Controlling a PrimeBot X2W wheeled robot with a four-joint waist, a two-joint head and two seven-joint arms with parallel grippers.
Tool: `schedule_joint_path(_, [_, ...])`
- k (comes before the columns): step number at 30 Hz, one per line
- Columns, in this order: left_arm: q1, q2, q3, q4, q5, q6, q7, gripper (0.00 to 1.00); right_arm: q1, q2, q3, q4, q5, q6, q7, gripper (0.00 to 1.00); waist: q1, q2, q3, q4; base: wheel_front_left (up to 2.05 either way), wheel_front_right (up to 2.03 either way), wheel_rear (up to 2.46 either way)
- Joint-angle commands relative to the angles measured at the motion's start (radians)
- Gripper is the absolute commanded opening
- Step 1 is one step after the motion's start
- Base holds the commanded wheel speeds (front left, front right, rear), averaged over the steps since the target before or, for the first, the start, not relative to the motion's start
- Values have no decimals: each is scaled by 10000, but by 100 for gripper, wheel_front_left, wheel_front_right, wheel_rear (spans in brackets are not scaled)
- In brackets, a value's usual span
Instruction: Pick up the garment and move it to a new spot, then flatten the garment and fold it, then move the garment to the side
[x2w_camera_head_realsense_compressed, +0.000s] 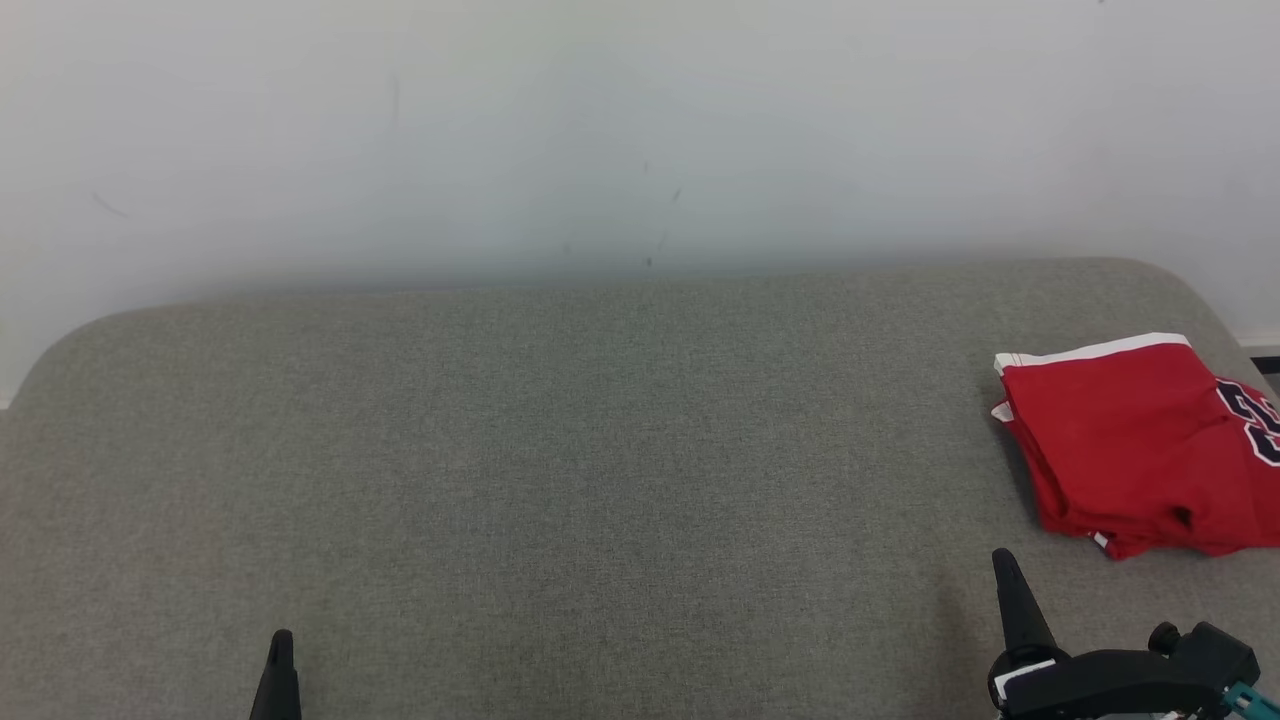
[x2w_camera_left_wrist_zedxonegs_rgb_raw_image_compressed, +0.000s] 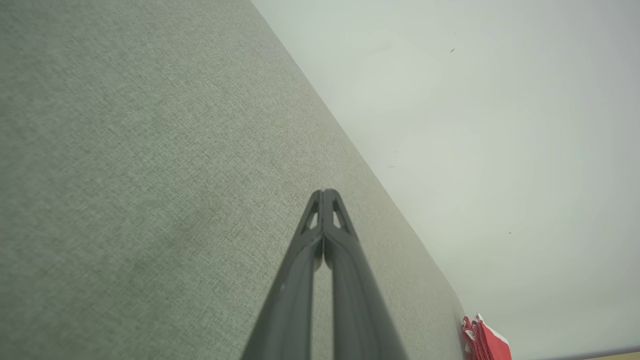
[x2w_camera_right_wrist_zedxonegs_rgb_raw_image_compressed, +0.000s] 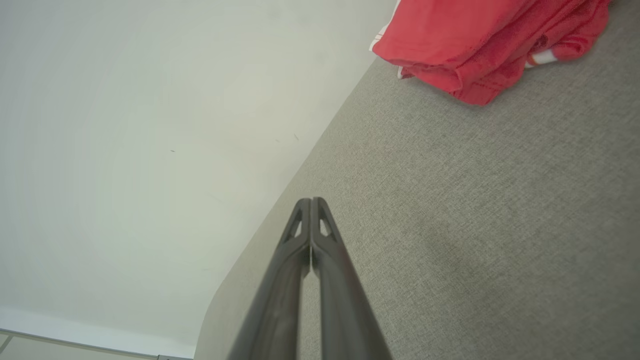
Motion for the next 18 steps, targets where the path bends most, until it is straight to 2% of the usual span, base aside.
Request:
schedule_joint_path(1, [-260,37,40,-110,-341,-72,51,0,-220,-5,-23,-124,308,6,42,0,-1,-1,8,1,0,0,0])
schedule_joint_path(18, [-572,40,93,-96,-2113,-89,504,0,-436,-5,-75,-118,2173,7,378,0,-1,-1,109,15,0,0,0])
